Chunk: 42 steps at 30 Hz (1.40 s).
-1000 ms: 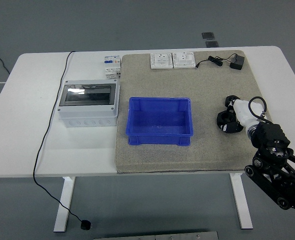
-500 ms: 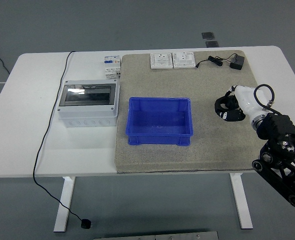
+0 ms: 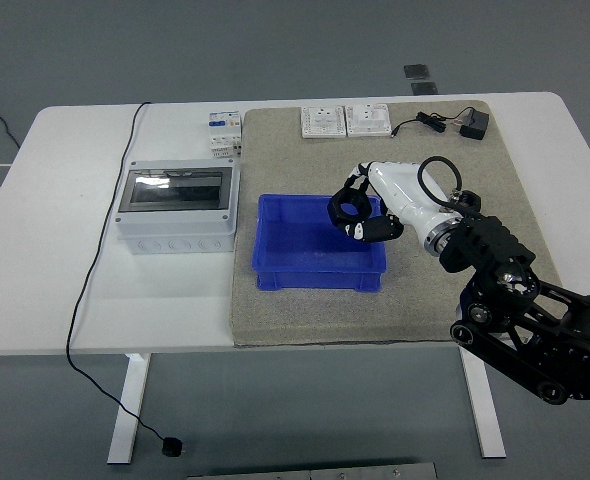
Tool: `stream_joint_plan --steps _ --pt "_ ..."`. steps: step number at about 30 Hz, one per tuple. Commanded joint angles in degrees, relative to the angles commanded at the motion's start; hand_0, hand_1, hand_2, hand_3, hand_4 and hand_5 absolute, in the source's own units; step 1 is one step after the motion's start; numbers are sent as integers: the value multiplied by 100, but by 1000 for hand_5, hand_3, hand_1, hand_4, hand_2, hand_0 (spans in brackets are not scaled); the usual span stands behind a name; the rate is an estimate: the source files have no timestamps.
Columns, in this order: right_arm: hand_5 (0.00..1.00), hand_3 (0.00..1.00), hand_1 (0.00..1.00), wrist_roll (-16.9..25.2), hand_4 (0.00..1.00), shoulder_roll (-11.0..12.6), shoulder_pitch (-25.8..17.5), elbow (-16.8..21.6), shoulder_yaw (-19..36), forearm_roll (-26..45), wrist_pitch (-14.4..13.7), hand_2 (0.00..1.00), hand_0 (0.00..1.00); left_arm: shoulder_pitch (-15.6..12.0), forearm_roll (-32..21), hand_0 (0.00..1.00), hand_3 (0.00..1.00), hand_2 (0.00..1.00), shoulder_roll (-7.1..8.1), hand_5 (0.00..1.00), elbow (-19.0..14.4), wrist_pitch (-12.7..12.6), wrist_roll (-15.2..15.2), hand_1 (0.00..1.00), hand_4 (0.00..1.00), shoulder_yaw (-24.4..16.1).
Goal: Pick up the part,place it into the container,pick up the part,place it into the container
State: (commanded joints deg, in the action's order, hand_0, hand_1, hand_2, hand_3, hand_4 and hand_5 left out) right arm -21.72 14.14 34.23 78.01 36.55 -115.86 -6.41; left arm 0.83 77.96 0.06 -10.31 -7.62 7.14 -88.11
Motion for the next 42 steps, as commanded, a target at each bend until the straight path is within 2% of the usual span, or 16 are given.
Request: stream_joint_plan --steps 2,3,8,9,31,39,40,42 --pt "34 635 307 2 417 -35 50 -111 -147 6 70 546 242 4 -5 732 613 754 1 507 0 -2 0 667 685 3" --pt "128 653 328 -3 566 -50 69 -163 -215 7 121 633 230 6 -9 732 612 754 2 507 0 -2 0 667 685 5" --pt "128 653 328 -64 566 -84 116 -254 -379 -30 325 633 230 10 3 732 612 754 7 507 0 0 4 667 685 -1" --pt "190 660 351 -78 715 -86 122 -256 -396 -34 349 694 246 10 9 732 612 754 8 507 0 1 6 667 685 -4" --pt "238 673 330 -132 789 -117 143 -287 -382 -79 324 719 241 11 49 731 610 751 19 505 0 7 22 666 682 -29" --pt "242 681 324 -189 801 -112 136 -271 -305 -198 439 720 251 10 66 731 609 750 23 501 0 9 30 666 680 -35" --pt "243 733 321 -196 828 -110 136 -265 -289 -216 464 735 252 10 66 731 609 750 24 500 0 9 31 666 679 -35" --pt "243 733 321 -204 828 -106 135 -255 -254 -245 510 735 252 9 64 731 609 750 24 500 0 7 34 666 679 -33"
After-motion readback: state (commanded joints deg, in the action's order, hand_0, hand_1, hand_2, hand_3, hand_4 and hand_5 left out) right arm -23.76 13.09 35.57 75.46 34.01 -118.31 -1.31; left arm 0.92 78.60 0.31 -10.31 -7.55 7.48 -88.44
